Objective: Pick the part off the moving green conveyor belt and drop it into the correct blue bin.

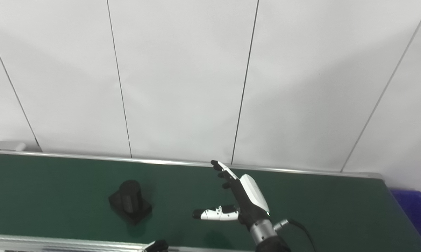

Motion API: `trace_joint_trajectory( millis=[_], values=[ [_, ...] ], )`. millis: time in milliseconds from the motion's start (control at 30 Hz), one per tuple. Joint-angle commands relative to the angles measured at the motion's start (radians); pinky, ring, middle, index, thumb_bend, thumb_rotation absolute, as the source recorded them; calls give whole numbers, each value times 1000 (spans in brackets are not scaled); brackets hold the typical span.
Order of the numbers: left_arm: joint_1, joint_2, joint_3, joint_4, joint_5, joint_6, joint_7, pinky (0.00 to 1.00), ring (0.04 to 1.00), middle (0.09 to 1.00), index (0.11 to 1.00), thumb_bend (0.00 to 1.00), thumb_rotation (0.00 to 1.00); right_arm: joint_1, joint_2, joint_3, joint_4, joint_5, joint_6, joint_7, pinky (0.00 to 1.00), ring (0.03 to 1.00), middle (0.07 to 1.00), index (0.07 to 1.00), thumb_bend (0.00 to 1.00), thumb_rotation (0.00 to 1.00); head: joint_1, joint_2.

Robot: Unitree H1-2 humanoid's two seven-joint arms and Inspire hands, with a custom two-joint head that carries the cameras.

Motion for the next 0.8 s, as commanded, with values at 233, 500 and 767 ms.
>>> trace_joint_trajectory(
  millis=[233, 500, 767],
  values=[
    [-8, -7, 0, -32, -5, -39, -9, 838, 836, 860, 851, 884, 107, -90, 21, 16, 55, 2, -20, -17, 734, 860, 908, 929, 932, 429, 1, 14],
    [7, -5, -9, -58, 2, -38, -8, 835, 838, 855, 839, 886, 112, -124, 33, 33, 88, -3, -6, -10, 717, 858, 909, 930, 934, 423, 10, 21],
    [22, 2, -5, -72, -19, -39, -26, 834, 836, 841, 835, 877, 94, -156, 43, 51, 125, -4, 4, 4, 725, 869, 917, 931, 930, 411, -2, 21]
  ],
)
